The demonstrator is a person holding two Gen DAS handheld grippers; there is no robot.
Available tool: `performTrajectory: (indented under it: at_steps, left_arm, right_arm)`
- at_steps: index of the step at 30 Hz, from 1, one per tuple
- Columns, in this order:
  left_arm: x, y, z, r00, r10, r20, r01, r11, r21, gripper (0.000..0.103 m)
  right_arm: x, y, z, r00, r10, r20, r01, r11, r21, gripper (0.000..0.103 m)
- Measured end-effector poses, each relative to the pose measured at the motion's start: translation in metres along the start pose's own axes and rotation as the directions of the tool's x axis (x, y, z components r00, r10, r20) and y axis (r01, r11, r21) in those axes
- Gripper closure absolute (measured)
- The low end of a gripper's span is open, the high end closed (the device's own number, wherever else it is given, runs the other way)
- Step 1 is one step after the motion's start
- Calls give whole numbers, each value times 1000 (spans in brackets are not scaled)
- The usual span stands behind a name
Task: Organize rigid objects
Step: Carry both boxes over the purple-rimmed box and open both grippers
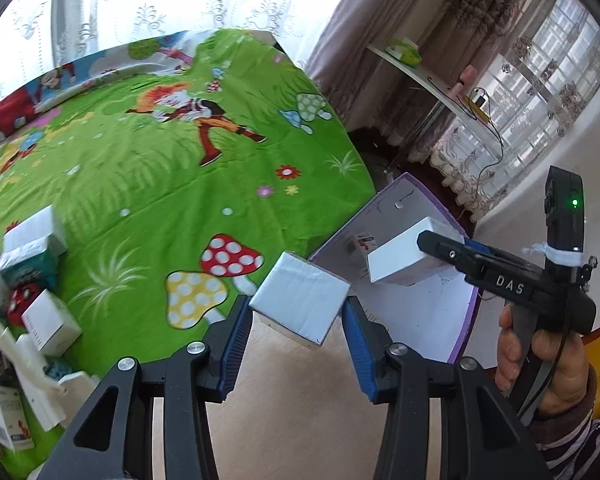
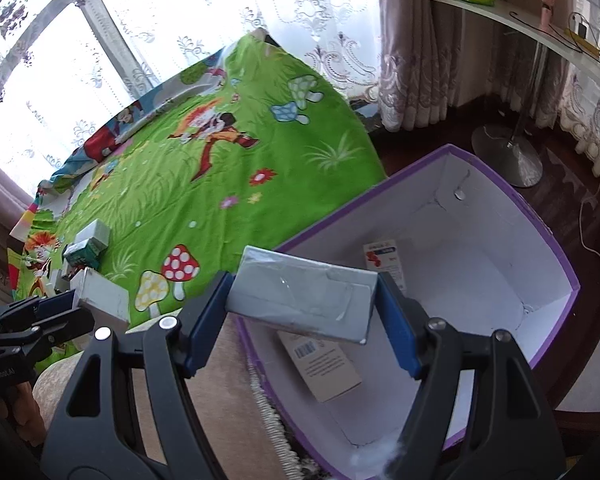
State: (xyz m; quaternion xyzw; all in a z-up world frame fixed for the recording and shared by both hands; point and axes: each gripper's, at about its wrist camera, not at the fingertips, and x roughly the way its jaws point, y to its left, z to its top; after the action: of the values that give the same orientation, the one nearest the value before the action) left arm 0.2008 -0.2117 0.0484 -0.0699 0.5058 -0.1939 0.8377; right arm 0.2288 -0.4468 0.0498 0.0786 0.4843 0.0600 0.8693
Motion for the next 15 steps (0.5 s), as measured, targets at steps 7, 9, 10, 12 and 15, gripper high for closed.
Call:
performTrajectory:
  at_steps: [7, 9, 10, 12, 15]
  left_arm:
    - [30, -29, 23, 999, -21, -33, 23, 999, 42, 55]
    - [37, -38, 29, 999, -31, -34, 33, 998, 56, 55]
    - [40, -42, 31, 999, -32, -33, 34, 997, 64, 55]
    - [47, -50, 36, 999, -38, -36, 40, 996, 76, 55]
    - [57, -60, 41, 998, -46, -39, 49, 994, 93, 55]
  right_arm:
    - [2, -21, -3, 998, -56, -6, 56, 998, 17, 28]
    - [3, -26, -4, 998, -64, -13, 64, 998, 26, 28]
    - [3, -29, -4, 998, -66, -17, 67, 997, 33, 28]
    - [4, -35, -5, 997, -74, -22, 75, 996, 44, 28]
    - [4, -40, -6, 996, -84, -29, 85, 995, 54, 28]
